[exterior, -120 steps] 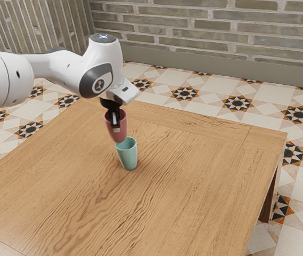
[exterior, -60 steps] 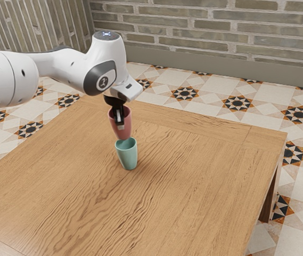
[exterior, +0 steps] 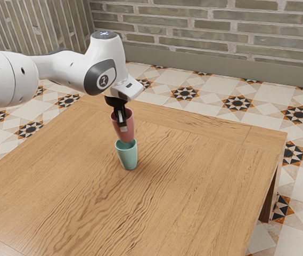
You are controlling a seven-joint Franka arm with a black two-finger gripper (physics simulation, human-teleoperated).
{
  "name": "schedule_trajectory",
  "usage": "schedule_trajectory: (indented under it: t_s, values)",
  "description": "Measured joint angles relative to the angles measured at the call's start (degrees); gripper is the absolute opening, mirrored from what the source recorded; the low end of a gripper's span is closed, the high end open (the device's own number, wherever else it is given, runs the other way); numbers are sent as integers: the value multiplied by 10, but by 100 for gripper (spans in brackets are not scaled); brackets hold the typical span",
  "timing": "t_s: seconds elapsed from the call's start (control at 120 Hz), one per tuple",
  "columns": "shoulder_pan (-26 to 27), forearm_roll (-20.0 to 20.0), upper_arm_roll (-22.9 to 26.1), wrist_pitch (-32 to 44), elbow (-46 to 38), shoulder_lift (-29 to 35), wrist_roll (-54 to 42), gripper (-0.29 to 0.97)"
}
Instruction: Place the left cup onto the right cup
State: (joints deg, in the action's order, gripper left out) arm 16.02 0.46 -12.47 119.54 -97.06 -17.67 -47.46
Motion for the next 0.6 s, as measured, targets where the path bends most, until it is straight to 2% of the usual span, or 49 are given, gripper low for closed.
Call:
schedule_trajectory:
  t_s: [0.6]
  values:
    - [-4, -20, 0, -7, -3, -8, -6, -10]
